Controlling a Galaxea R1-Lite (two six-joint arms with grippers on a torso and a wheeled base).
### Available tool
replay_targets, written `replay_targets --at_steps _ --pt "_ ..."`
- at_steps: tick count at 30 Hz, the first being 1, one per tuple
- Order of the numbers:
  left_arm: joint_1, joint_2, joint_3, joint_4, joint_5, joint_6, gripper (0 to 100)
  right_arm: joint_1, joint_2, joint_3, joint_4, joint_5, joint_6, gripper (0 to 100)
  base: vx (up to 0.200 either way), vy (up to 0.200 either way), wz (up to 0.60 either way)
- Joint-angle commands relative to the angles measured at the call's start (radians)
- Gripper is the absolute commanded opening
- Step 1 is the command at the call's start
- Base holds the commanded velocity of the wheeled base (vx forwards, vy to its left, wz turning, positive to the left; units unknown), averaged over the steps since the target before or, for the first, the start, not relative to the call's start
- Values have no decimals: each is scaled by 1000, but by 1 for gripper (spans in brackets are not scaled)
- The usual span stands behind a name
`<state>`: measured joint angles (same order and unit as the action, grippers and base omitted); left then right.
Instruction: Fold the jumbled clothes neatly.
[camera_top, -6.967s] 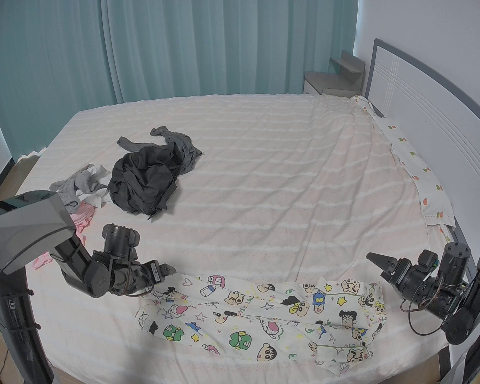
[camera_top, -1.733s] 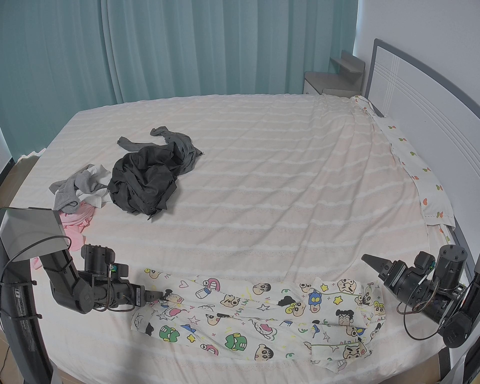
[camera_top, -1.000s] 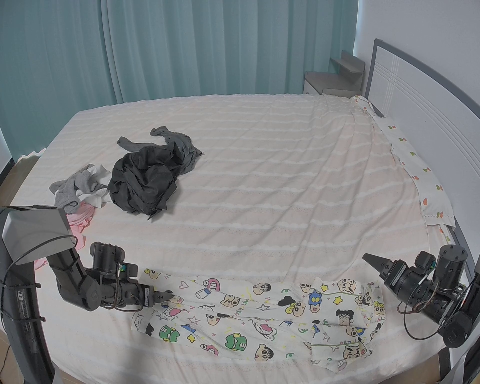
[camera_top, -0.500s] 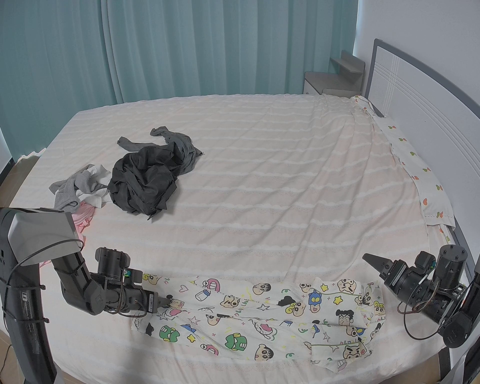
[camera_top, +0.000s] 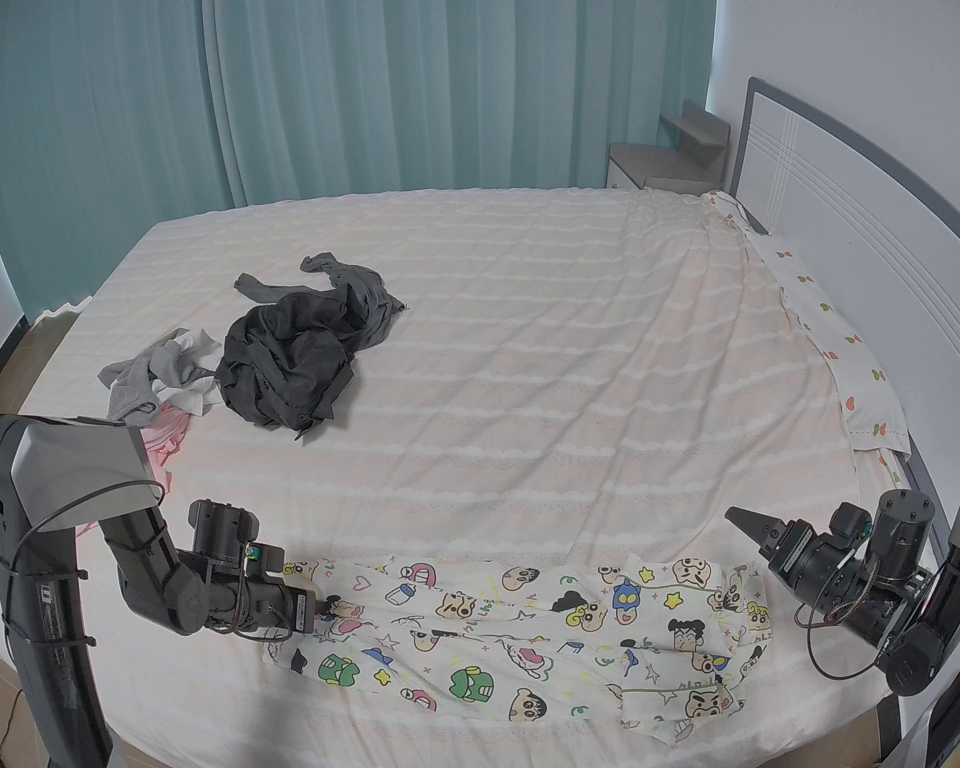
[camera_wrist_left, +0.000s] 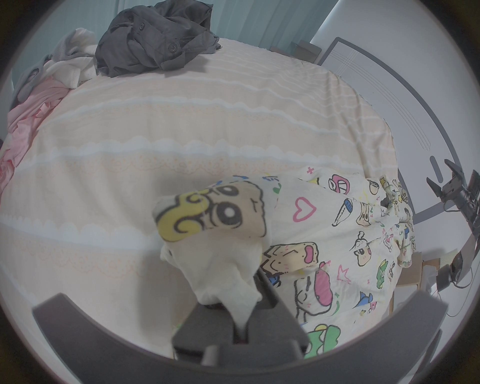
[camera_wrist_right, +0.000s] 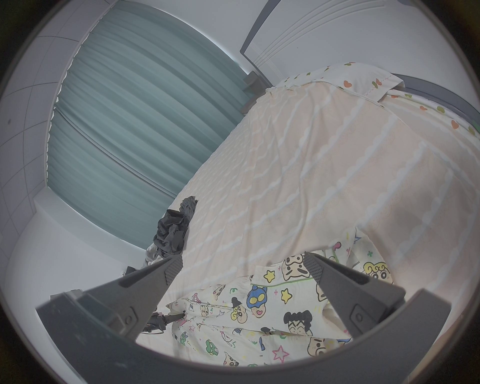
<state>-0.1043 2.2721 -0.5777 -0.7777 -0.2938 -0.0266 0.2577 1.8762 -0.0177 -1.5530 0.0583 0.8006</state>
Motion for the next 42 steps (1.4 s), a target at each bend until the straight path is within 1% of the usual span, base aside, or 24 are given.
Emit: replay_targets --at_steps 1,10,15,18,21,22,23,27,31,32,34,36,37,38,41,42 --pt "15 -39 7 3 1 -1 0 0 -2 18 -15 0 0 100 0 0 0" --pt "64 -94 32 6 2 1 0 0 -3 18 -15 0 0 100 0 0 0" --pt "120 -114 36 12 -1 2 0 0 -3 18 -13 0 0 100 0 0 0" --pt "141 -129 38 23 -8 2 0 0 -2 18 -15 0 0 100 0 0 0" --pt "179 -157 38 63 -31 7 0 0 -2 18 -15 0 0 100 0 0 0" --pt "198 -171 38 75 -50 7 0 0 0 18 -13 0 0 100 0 0 0" --pt "198 -171 38 75 -50 7 0 0 0 18 -13 0 0 100 0 0 0" --pt "259 -206 35 104 -62 16 0 0 0 18 -13 0 0 100 0 0 0" --pt "311 -220 32 124 -73 50 0 0 1 18 -15 0 0 100 0 0 0" --pt "339 -232 32 141 -91 65 0 0 1 18 -15 -2 0 100 0 0 0" --pt "370 -250 27 176 -111 77 0 0 1 18 -13 -2 0 100 0 0 0" --pt "400 -269 18 212 -122 88 0 0 1 18 -13 0 0 100 0 0 0" --pt "403 -270 18 213 -125 88 0 0 1 18 -13 0 0 100 0 0 0" --pt "442 -287 7 238 -140 97 0 0 1 18 -13 -2 0 100 0 0 0" --pt "489 -299 -8 258 -154 111 0 0 3 18 -13 0 2 100 0 0 0" --pt "518 -304 -18 271 -157 120 0 0 1 18 -13 0 2 100 0 0 0"
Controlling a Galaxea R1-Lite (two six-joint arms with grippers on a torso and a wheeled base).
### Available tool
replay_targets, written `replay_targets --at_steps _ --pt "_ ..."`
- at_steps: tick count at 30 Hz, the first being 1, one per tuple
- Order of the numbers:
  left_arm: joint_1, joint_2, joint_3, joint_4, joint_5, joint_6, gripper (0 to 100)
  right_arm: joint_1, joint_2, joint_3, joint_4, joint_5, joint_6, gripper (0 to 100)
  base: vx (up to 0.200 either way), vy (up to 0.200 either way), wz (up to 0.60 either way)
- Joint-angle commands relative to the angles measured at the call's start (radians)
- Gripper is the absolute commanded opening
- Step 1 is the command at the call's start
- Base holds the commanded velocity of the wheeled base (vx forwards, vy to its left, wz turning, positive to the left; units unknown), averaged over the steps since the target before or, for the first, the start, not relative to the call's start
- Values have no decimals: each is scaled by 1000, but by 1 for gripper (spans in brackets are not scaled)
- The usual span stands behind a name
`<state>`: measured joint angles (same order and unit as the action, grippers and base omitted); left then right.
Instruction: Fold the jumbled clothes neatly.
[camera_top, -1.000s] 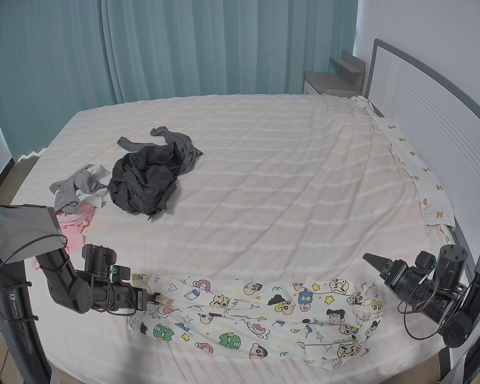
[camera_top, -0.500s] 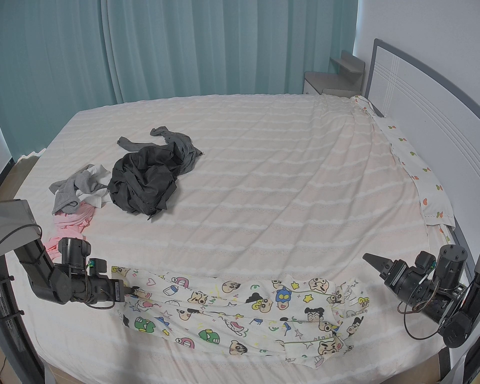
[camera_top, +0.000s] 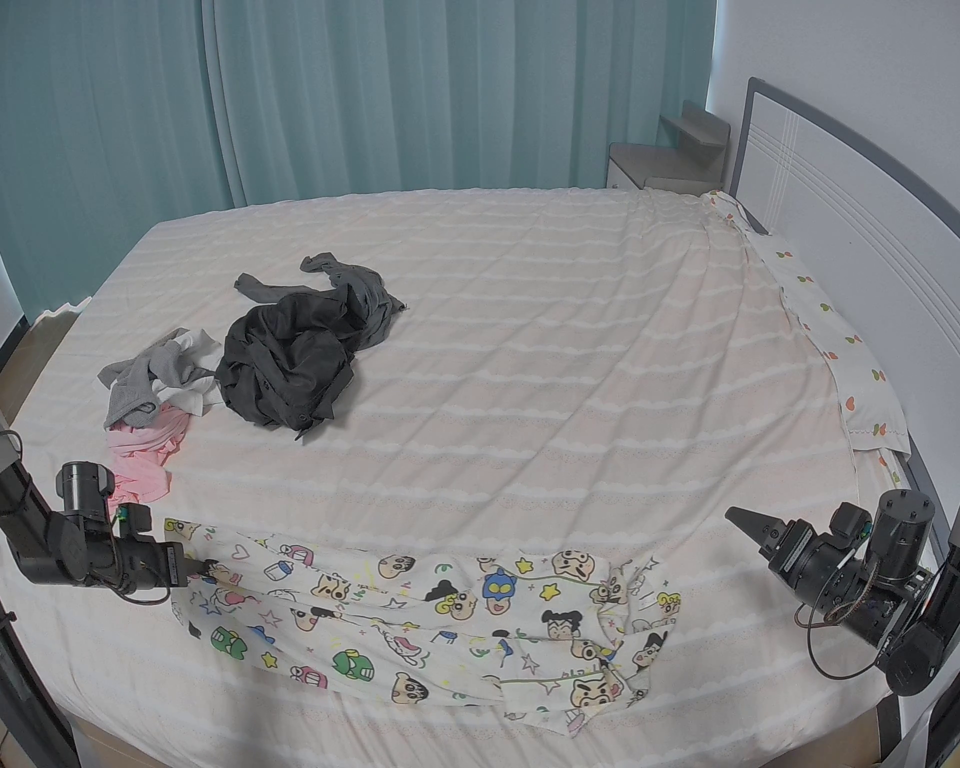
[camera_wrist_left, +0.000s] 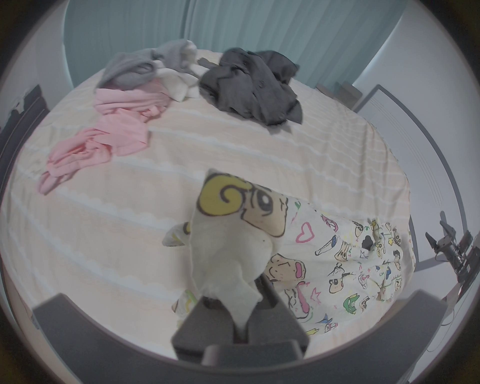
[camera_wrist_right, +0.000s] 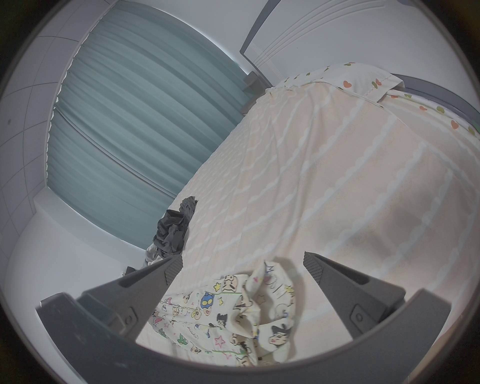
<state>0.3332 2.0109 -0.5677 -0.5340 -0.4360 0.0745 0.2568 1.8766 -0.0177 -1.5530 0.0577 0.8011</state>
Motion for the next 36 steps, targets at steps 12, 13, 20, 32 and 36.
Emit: replay_targets --at_steps 12,13,20,32,36 --pt "311 -121 -251 378 -49 80 0 -2 1 18 -15 1 1 100 0 0 0" --pt "326 -126 -276 414 -52 84 0 -2 1 18 -15 1 1 100 0 0 0" --pt "325 -215 -353 617 -84 84 0 -2 3 18 -15 2 1 100 0 0 0" --pt "-151 -426 -367 733 117 -163 0 -25 4 18 -15 7 4 100 0 0 0" --pt "-338 -439 -380 732 224 -254 0 -28 4 18 -15 8 4 100 0 0 0"
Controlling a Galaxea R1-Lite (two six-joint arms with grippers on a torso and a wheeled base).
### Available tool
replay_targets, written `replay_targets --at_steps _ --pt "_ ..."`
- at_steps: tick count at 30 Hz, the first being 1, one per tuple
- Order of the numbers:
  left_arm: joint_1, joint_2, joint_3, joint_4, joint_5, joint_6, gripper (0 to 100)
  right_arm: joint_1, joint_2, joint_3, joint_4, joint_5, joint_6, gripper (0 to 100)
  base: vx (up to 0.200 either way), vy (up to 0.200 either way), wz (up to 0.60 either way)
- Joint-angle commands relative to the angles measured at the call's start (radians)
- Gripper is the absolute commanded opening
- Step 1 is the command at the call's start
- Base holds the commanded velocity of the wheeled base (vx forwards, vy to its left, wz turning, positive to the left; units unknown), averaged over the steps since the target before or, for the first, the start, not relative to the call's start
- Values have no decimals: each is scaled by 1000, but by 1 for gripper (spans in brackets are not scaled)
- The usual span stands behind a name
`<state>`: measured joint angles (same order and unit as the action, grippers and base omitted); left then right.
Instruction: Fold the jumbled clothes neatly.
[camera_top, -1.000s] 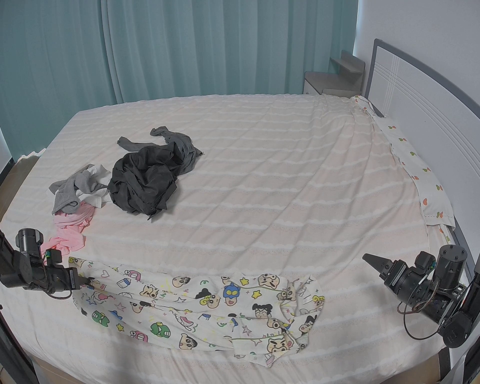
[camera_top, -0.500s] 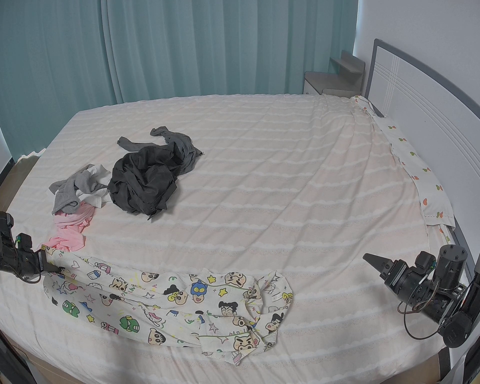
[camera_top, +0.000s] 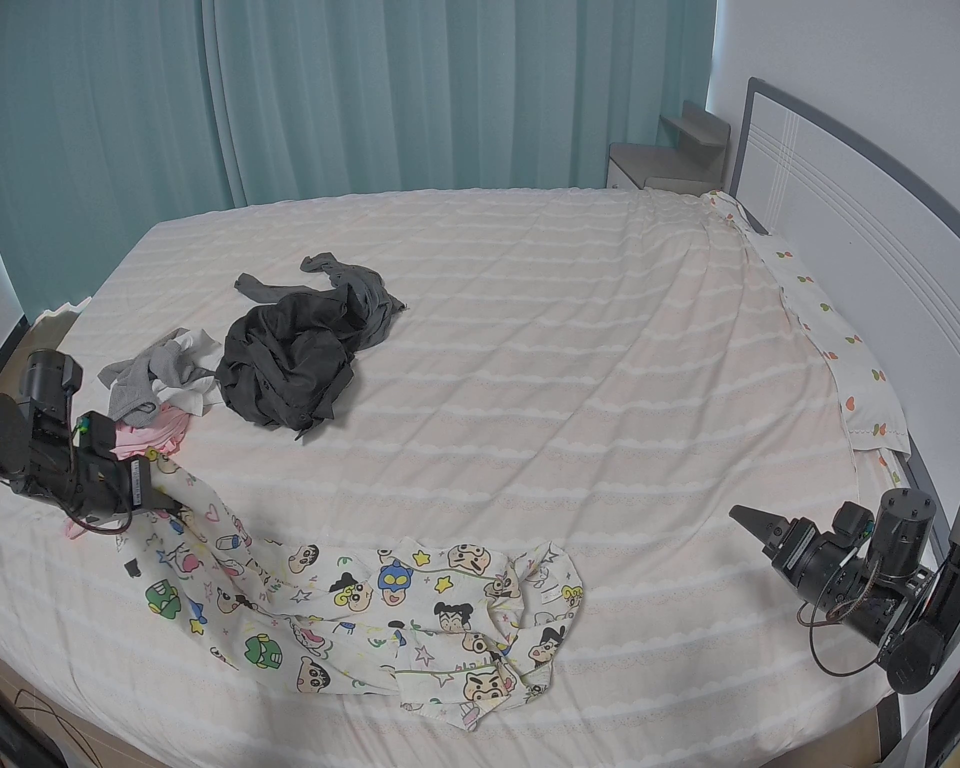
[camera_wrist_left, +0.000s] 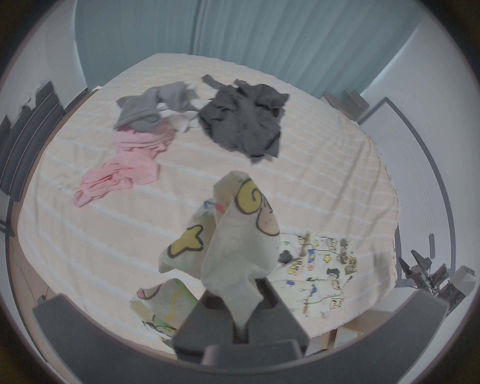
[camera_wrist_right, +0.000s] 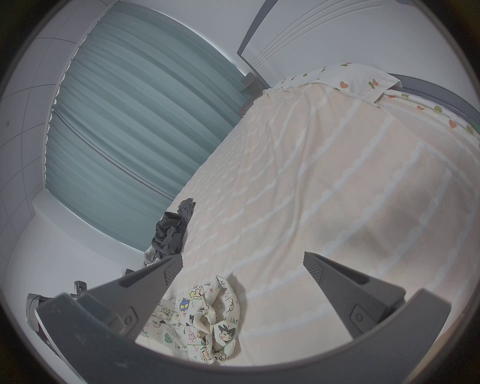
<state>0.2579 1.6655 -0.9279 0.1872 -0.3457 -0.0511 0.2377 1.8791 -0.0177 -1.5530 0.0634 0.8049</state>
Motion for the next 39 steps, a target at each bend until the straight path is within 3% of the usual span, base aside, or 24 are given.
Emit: replay_targets --at_steps 1,7,8,10,15,28,39 --pt "-327 -93 -32 12 163 -162 0 -11 2 18 -15 3 0 100 0 0 0" --pt "-572 -64 -104 9 241 -294 0 -12 2 18 -15 3 0 100 0 0 0" --pt "-572 -64 -104 9 241 -294 0 -12 2 18 -15 3 0 100 0 0 0" --pt "-675 -20 -147 1 275 -374 0 -12 2 18 -15 3 0 100 0 0 0" --pt "-802 62 -207 -12 295 -457 0 -12 3 18 -15 4 0 100 0 0 0" --pt "-954 191 -216 -173 304 -532 0 -14 2 18 -15 4 0 100 0 0 0" --pt "-1022 234 -215 -276 297 -578 0 -14 3 18 -15 4 0 100 0 0 0"
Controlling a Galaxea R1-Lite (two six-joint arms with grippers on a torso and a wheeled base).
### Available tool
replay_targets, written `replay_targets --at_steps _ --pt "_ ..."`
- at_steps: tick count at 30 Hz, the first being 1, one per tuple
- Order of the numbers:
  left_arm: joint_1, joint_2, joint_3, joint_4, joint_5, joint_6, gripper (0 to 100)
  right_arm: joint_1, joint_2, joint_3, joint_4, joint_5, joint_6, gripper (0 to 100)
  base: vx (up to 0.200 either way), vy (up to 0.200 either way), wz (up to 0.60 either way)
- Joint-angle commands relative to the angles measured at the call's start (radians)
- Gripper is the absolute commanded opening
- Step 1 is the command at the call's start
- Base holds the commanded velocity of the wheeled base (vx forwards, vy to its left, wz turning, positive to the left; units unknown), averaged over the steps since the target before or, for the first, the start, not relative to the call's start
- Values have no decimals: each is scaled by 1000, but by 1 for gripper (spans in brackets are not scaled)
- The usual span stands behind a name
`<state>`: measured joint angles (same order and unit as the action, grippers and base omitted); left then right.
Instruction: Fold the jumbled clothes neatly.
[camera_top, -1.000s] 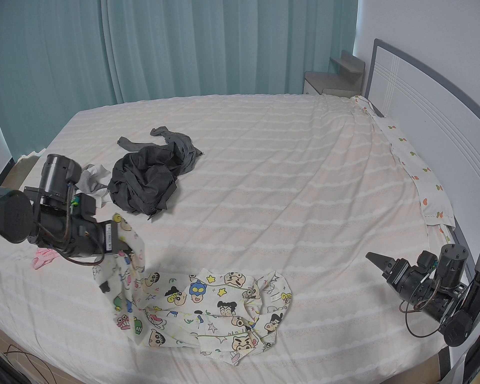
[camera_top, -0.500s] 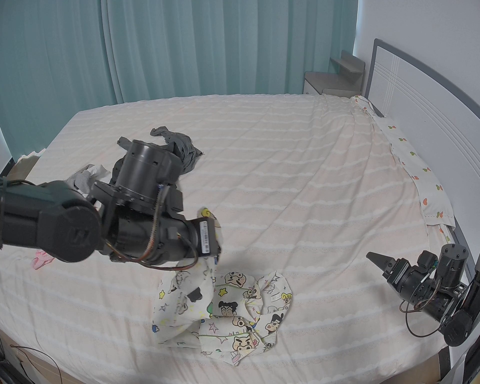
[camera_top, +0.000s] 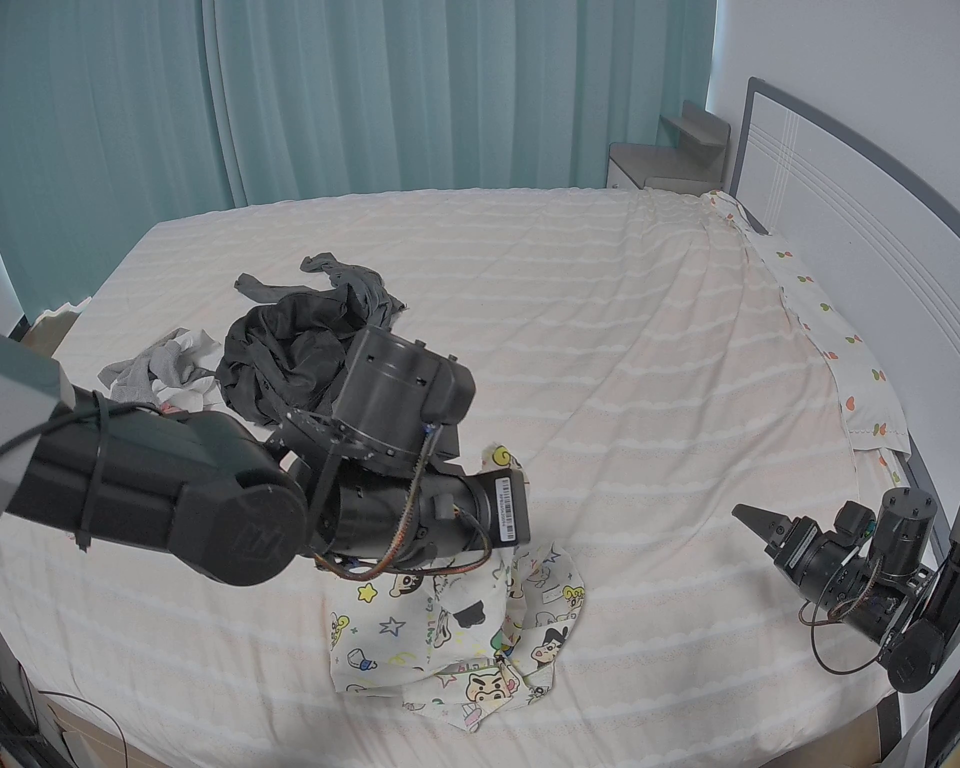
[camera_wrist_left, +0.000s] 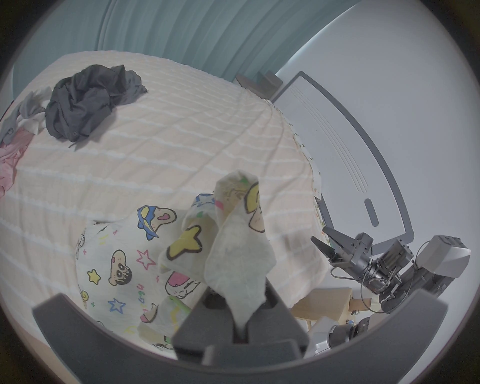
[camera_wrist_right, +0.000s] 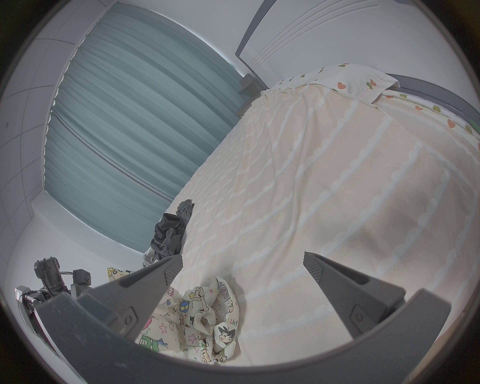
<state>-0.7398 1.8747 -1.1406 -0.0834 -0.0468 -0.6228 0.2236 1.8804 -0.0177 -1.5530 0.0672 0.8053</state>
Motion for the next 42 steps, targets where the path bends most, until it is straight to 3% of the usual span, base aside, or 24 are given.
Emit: replay_targets --at_steps 1,10,11,22,27,31,36,38,39,42 --pt "-30 26 -2 -9 -4 -9 0 0 2 18 -15 0 0 100 0 0 0" --pt "-44 64 -21 -12 -4 -9 0 0 2 18 -15 0 0 100 0 0 0" --pt "-47 66 -24 -12 -4 -9 100 0 2 18 -15 0 0 100 0 0 0" --pt "-39 92 -50 -45 25 -8 100 0 6 18 -15 0 0 100 0 0 0" --pt "5 24 -16 -55 44 -12 100 10 16 18 -15 -1 0 100 0 0 0" --pt "45 -120 167 -61 31 -9 100 37 6 18 -15 -1 -2 100 0 0 0" --pt "109 -299 397 -65 8 -12 100 129 28 10 -15 2 -15 100 0 0 0" --pt "122 -330 437 -75 1 -15 100 151 29 -1 -15 0 -25 100 0 0 0" --pt "135 -397 541 -137 -11 -46 100 195 40 -36 -13 3 -51 100 0 0 0" --pt "138 -474 685 -271 -18 -72 100 227 106 -77 -13 28 -77 100 0 0 0"
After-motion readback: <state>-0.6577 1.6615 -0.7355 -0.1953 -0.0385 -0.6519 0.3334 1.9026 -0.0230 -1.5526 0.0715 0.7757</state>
